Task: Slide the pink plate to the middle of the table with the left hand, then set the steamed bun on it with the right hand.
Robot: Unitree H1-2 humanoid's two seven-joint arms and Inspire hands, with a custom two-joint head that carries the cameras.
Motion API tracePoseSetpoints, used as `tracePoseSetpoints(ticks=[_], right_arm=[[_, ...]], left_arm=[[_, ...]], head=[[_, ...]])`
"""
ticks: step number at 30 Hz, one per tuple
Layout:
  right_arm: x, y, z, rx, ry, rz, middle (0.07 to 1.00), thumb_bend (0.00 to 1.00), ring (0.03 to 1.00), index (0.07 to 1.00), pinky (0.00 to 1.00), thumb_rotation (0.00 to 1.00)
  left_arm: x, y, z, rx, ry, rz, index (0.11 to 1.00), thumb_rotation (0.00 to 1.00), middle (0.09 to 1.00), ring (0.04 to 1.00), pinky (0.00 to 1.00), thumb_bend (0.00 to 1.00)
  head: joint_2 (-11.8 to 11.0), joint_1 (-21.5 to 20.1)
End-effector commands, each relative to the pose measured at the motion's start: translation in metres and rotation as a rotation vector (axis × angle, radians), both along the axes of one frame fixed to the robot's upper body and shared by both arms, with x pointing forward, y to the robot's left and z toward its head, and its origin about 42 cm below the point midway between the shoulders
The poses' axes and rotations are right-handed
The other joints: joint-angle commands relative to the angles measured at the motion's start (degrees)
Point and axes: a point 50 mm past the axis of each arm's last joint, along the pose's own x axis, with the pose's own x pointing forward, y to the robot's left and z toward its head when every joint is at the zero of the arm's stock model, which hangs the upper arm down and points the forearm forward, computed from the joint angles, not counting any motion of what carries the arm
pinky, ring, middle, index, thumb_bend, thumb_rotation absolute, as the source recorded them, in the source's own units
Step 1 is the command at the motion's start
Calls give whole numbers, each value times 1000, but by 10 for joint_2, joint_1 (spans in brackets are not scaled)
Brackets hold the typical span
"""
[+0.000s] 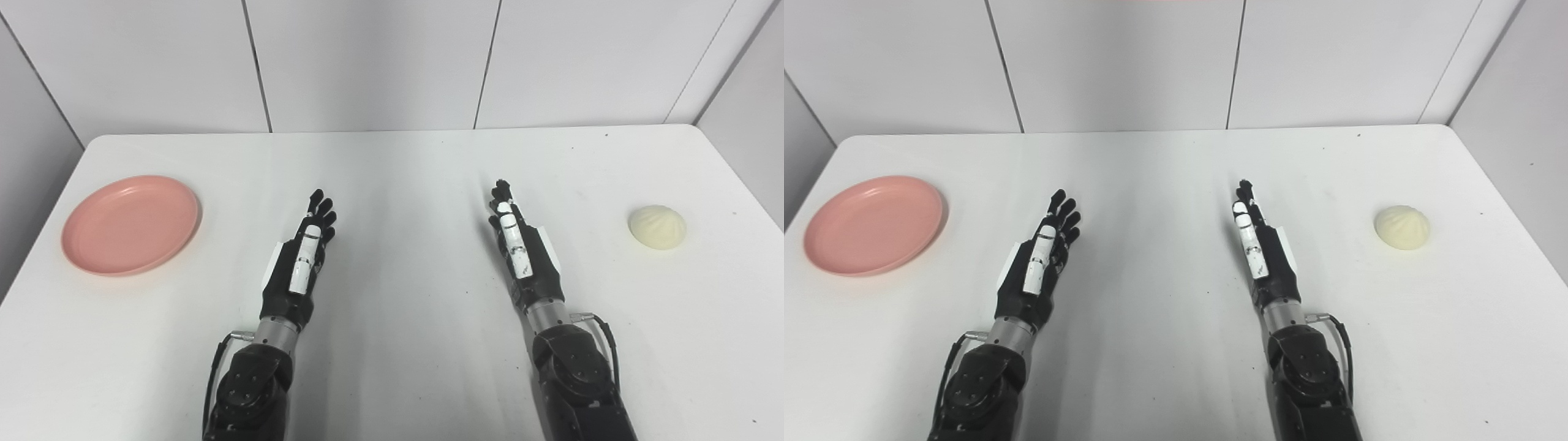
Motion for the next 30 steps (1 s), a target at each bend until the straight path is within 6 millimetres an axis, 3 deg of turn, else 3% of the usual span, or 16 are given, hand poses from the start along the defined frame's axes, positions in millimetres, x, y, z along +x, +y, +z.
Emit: tracePoseSetpoints(ticks=[1, 15, 17, 24, 30], right_arm=[[-12, 2, -21, 2, 64, -1, 1000, 195, 1000, 1000, 1000, 1000], [-11, 0, -21, 2, 64, 9, 1000, 197, 1000, 1000, 1000, 1000], [-11, -2, -21, 2, 63, 8, 1000, 199, 1000, 1000, 1000, 1000], [-10, -17, -22, 17, 60, 32, 1000, 227, 1000, 1000, 1000, 1000], [-10, -25, -19, 33, 65, 30, 1000, 197, 1000, 1000, 1000, 1000]], left_arm=[[-17, 14, -37, 28, 121, 20, 1000, 1000, 1000, 989, 997, 350], [-18, 13, -38, 34, 127, 17, 1000, 1000, 1000, 988, 1000, 362], [-17, 11, -37, 30, 129, 17, 1000, 1000, 1000, 988, 1000, 358], [-13, -5, -43, 42, 119, 9, 1000, 1000, 1000, 992, 1000, 345], [-9, -18, -48, 45, 121, 24, 1000, 1000, 1000, 997, 1000, 331]], head=[[0, 1], [-1, 9], [-2, 19], [-20, 110], [-30, 142]])
